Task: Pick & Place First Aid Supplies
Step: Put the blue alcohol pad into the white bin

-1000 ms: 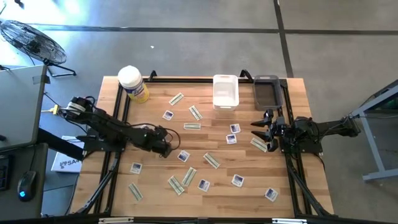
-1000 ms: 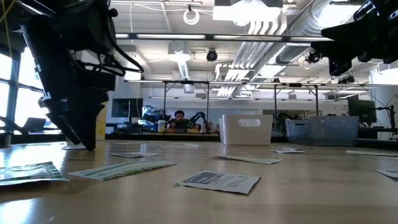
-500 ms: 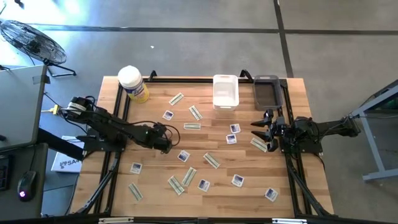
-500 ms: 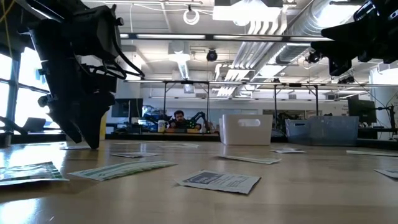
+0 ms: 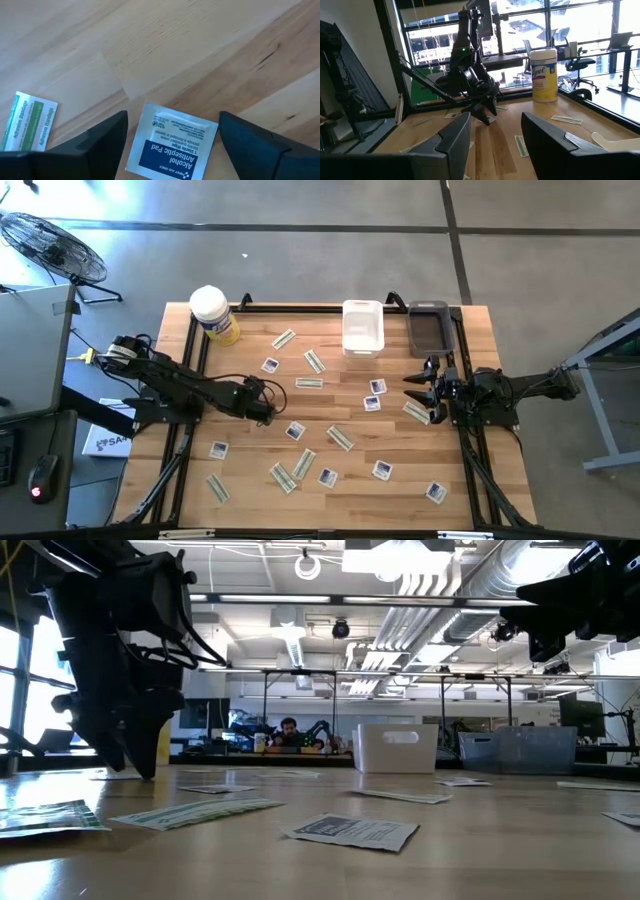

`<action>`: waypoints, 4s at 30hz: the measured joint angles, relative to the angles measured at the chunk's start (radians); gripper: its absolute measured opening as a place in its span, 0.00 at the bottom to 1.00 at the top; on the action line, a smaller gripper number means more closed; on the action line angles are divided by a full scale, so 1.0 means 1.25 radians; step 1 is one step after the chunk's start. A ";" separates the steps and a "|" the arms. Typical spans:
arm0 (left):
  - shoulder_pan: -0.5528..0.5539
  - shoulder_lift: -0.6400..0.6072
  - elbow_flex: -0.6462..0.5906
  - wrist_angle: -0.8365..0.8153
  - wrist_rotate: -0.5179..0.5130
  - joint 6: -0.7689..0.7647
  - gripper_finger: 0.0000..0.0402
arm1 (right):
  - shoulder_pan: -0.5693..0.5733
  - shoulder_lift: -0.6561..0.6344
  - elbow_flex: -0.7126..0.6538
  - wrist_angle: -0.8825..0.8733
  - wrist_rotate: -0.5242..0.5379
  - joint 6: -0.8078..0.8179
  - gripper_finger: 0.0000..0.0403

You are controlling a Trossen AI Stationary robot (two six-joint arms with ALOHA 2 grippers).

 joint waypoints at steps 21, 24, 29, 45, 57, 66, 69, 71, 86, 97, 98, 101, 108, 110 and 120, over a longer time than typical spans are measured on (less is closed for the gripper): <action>-0.001 -0.002 -0.003 0.093 0.007 0.081 0.43 | 0.000 0.000 0.000 0.000 0.000 0.000 0.42; -0.003 -0.002 0.012 0.095 0.006 0.109 0.43 | 0.000 0.000 0.000 0.000 0.000 0.000 0.42; -0.044 0.002 0.059 0.117 -0.021 0.136 0.43 | 0.000 0.000 0.000 0.000 0.000 0.000 0.42; -0.090 0.001 0.079 -0.015 -0.059 0.038 0.43 | 0.000 0.000 0.000 0.000 0.000 0.000 0.42; -0.098 0.006 0.025 0.051 -0.056 0.010 0.43 | 0.000 0.000 0.000 0.000 0.000 0.000 0.42; -0.111 0.006 0.017 0.064 -0.066 0.005 0.43 | 0.000 0.000 0.000 0.000 0.000 0.000 0.42; -0.111 0.019 0.018 0.066 -0.070 -0.006 0.40 | 0.000 0.000 0.000 0.000 0.000 0.000 0.42; -0.111 0.029 0.020 0.068 -0.069 -0.017 0.36 | 0.000 0.000 0.000 0.000 0.000 0.000 0.42; -0.112 0.045 0.020 0.086 -0.073 -0.038 0.03 | 0.000 0.000 0.000 0.000 0.000 0.000 0.42; -0.110 0.048 0.100 0.060 -0.106 0.056 0.02 | 0.000 0.000 0.000 0.000 0.000 0.000 0.42; -0.110 0.047 0.112 0.061 -0.119 0.077 0.02 | 0.000 0.000 0.000 0.000 0.000 0.000 0.42; -0.110 0.049 0.145 0.077 -0.143 0.140 0.02 | 0.000 0.000 0.000 0.000 0.000 0.000 0.42; -0.054 0.047 0.213 0.199 -0.181 0.320 0.02 | 0.000 0.000 0.000 0.000 0.000 0.000 0.42; -0.020 0.047 0.224 0.266 -0.178 0.399 0.02 | 0.000 0.000 0.000 0.000 0.000 0.000 0.42; 0.180 0.074 0.323 0.443 -0.010 0.676 0.02 | 0.000 0.000 0.000 0.000 0.000 0.000 0.42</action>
